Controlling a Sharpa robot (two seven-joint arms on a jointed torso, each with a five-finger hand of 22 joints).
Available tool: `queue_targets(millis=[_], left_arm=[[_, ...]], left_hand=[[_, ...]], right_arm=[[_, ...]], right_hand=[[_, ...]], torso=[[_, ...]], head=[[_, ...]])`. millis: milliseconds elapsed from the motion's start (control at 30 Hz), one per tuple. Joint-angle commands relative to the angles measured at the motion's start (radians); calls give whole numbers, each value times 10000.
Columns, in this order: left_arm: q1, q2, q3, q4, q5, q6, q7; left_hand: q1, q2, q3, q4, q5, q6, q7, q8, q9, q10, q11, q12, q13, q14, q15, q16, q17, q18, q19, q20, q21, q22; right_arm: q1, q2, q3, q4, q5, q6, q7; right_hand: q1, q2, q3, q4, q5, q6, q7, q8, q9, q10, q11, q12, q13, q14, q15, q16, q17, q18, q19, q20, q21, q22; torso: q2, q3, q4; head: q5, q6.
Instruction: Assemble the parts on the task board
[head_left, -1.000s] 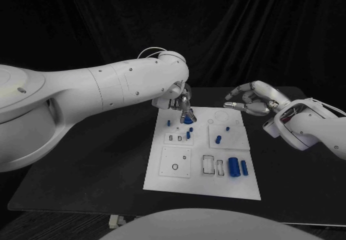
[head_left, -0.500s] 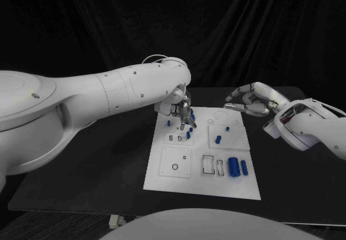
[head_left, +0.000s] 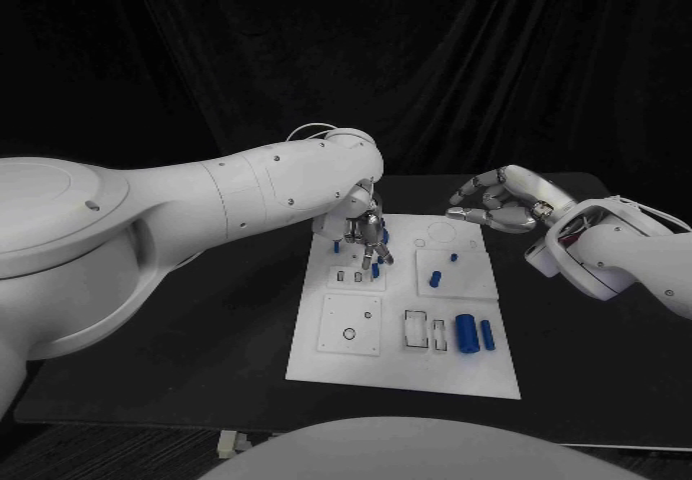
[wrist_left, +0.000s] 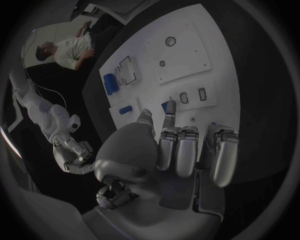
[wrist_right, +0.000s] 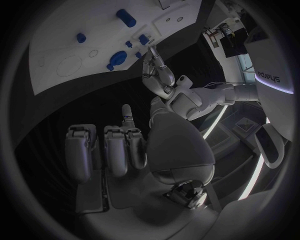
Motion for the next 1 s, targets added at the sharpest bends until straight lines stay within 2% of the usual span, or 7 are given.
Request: queue_targets(millis=[33, 400, 1000], left_arm=[[-79, 78, 12, -99, 129, -245, -317], [-302, 208, 12, -316, 129, -393, -284], [-402, 330, 12, -678, 129, -445, -145]], left_hand=[[28, -9, 54, -10, 54, 41, 19, -67, 13, 1078, -51, -42, 2604, 1058, -60, 25, 2631, -60, 1050, -75, 30, 2633], [82, -46, 248, -136, 108, 10, 42, -238, 70, 1078, -34, -42, 2604, 1058, -53, 25, 2631, -60, 1050, -73, 30, 2633], [70, -59, 434, -217, 38, 11, 58, -396, 139, 1078, -21, -42, 2604, 1058, -42, 25, 2631, -60, 1050, -63, 30, 2633]], right_arm=[[-39, -3, 4, -12, 5, 149, -233], [-64, -19, 4, -11, 5, 249, -306], [-70, -34, 4, -10, 5, 465, -427]], right_hand=[[31, 44, -47, 2, 36, 59, -16, 61, 17, 1061, 56, 26, 2634, 1048, 63, 25, 2635, -37, 965, 67, 14, 2578], [53, 59, -62, -3, 107, 73, -9, 73, 23, 1061, 69, 26, 2634, 1048, 75, 25, 2635, -36, 963, 78, 11, 2577], [50, 64, -72, 2, 129, 79, -7, 77, 26, 1061, 75, 26, 2634, 1048, 80, 25, 2635, -35, 961, 82, 7, 2575]], torso=[[2, -8, -5], [-6, 4, 8], [-5, -9, 0]], head=[[24, 2], [-19, 2], [-12, 2]])
